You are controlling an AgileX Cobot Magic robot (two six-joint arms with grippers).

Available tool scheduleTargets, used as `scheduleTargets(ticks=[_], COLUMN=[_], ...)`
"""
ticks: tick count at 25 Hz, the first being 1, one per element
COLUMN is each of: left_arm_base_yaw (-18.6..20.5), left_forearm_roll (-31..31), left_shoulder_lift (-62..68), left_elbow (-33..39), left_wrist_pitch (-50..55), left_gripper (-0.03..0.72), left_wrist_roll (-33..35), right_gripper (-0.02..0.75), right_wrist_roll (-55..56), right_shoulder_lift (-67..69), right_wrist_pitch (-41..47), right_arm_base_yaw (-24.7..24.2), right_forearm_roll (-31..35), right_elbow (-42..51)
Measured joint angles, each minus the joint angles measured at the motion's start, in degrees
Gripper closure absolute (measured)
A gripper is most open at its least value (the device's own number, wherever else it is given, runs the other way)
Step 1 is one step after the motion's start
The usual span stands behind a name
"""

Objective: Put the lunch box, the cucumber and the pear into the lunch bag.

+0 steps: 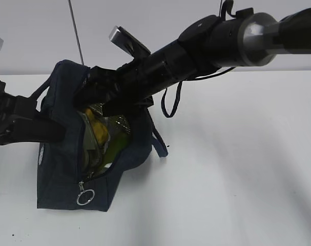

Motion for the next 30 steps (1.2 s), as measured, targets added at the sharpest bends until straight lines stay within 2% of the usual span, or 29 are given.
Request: scheduleTargets(ticks=[5,11,16,19,22,26,30], left_arm_base_yaw=[0.0,0.0,0.0,0.0,0.0,0.0,0.0], left_forearm_roll=[0.0,0.5,0.8,0.8,0.8,0.9,0.9], left_shoulder_lift=[0.0,0.0,0.0,0.0,0.0,0.0,0.0], left_elbow=[0.0,0.0,0.0,0.0,0.0,0.0,0.0], left_wrist_pitch=[0.0,0.0,0.0,0.0,0.0,0.0,0.0], left_gripper=[0.703,0.703,0.703,0.703,0.703,0.703,0.703], left_wrist_roll=[0.0,0.0,0.0,0.0,0.0,0.0,0.0], right_gripper=[0.153,0.153,0.153,0.16,0.174,0.205,0.271], right_wrist_roll=[1.0,9.3,16.8,19.8,21.3,21.6,21.8], right_shoulder_lift=[0.0,-2.0,-3.0,-3.0,-3.0,-1.7,0.8], right_wrist_pitch=[3.0,5.5,12.9,16.9,19.2,19.7,19.7], right_arm_base_yaw=[-0.7,-0.9,-1.0,-1.0,-1.0,-1.0,-1.0], right_forearm_roll=[-5.8,-22.2,-36.9,-43.1,-46.2,-46.6,-46.6], right_elbow=[-5.3,-10.8,-14.1,-14.3,-14.5,-14.7,-14.7])
